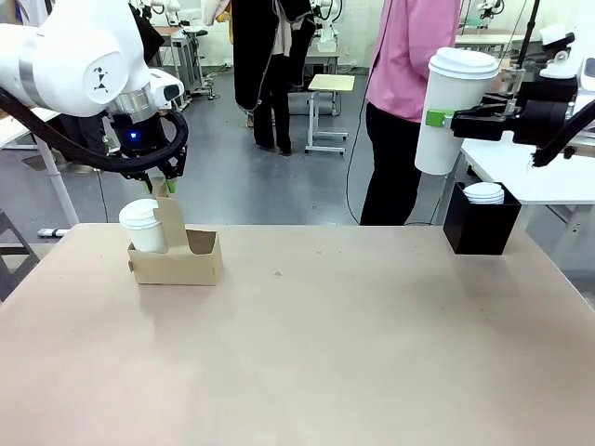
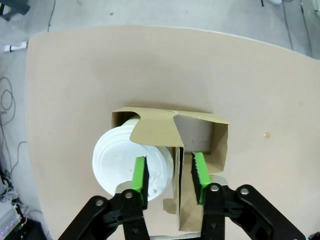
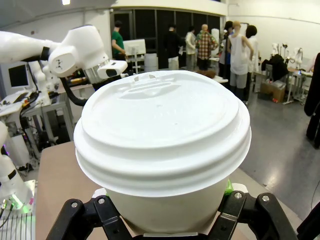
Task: Pour a drink into a cup and package it in a carrier.
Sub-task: Position the Cup Carrier in the center of the table.
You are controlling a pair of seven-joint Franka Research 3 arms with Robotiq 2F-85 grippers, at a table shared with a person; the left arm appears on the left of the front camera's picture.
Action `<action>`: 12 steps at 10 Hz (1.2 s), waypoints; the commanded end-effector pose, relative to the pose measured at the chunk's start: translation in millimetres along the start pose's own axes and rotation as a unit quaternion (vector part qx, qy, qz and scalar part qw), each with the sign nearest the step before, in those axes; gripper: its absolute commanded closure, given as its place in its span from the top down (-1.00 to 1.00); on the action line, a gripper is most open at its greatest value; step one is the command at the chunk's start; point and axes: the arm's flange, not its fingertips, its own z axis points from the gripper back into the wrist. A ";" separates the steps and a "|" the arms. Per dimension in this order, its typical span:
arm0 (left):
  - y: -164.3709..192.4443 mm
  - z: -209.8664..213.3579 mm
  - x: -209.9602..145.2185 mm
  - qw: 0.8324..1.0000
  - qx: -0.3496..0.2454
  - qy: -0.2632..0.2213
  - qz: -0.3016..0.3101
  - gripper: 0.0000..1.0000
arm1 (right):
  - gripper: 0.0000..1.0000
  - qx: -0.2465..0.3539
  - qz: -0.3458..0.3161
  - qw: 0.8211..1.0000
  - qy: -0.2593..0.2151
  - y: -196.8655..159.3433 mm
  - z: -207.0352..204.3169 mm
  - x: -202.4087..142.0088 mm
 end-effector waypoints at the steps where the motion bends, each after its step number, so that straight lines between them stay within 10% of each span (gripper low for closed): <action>1: -5.4 -4.0 0.5 1.000 0.010 -0.003 0.008 -0.92 | 0.60 -0.001 0.003 1.000 -0.001 1.2 -1.0 3.3; 12: -18.8 33.7 -22.5 1.000 0.018 -0.010 0.006 -0.96 | 0.60 -0.001 0.003 1.000 -0.001 1.2 -1.0 3.3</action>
